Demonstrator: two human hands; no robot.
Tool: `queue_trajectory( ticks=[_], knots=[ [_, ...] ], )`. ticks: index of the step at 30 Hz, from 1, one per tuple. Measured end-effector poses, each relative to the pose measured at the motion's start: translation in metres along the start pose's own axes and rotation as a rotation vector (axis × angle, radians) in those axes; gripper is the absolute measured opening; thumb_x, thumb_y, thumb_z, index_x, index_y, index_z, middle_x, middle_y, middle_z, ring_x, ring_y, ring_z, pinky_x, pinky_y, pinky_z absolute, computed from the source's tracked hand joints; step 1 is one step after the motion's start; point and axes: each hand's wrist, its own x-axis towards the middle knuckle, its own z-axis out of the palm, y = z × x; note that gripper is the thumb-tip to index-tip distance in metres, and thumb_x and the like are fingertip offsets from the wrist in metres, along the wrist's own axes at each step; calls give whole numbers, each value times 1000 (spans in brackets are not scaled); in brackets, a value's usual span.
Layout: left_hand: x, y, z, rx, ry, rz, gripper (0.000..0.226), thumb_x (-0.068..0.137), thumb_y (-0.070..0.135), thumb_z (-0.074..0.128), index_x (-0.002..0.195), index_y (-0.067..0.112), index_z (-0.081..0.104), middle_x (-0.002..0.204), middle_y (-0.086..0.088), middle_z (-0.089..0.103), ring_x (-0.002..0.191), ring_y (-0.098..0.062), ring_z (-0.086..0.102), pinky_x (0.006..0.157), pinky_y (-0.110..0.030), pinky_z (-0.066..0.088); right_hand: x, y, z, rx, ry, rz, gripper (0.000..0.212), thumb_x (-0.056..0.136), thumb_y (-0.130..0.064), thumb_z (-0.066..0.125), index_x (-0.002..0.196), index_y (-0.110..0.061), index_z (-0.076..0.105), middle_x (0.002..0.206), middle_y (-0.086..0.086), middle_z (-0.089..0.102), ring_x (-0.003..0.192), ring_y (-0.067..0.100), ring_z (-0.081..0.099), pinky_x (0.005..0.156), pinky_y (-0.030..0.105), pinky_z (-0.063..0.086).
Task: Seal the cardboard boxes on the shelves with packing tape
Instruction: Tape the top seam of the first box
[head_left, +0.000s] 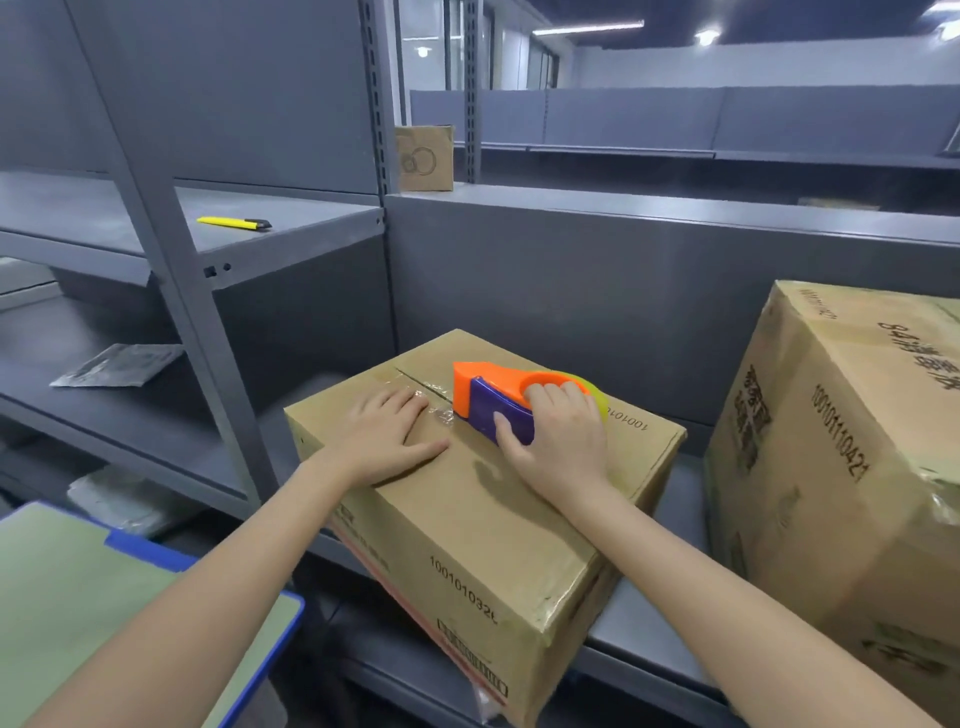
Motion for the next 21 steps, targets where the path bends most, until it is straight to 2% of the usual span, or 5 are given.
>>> queue_trajectory(
  ticks=[3,6,10,17,21],
  knots=[
    [-12,19,1,-8,44,-91,76,85,70,27,145,22,26,154,0,20,142,-19,11,114,-40,8,8,19,0,75,-49,-51,34,82,-39,56,77,-6,61,75,7,63,74,27,53,70,34,38],
    [-25,48,3,7,59,-235,77,85,69,23,144,20,27,155,-2,20,142,-23,11,114,-44,9,16,43,0,102,-61,-128,30,85,-32,58,81,-3,65,77,9,62,79,31,53,76,36,38],
    [-37,92,8,52,70,-383,77,86,65,20,145,15,27,154,-10,19,142,-30,12,112,-52,7,23,73,-4,-24,-63,-253,27,84,-31,59,86,-6,68,84,10,64,90,36,57,88,44,39],
    [-36,119,4,36,80,-437,71,89,60,25,142,13,33,153,-14,23,140,-35,14,111,-55,7,24,70,-9,-217,-209,-185,33,97,-29,40,96,-5,63,99,10,65,99,30,53,103,39,18],
    [-37,115,3,7,85,-418,67,89,58,27,138,15,38,152,-13,25,140,-33,16,110,-54,9,25,56,-10,-325,-260,-118,39,96,-36,32,97,-9,60,100,8,65,96,26,54,105,41,22]
  ],
)
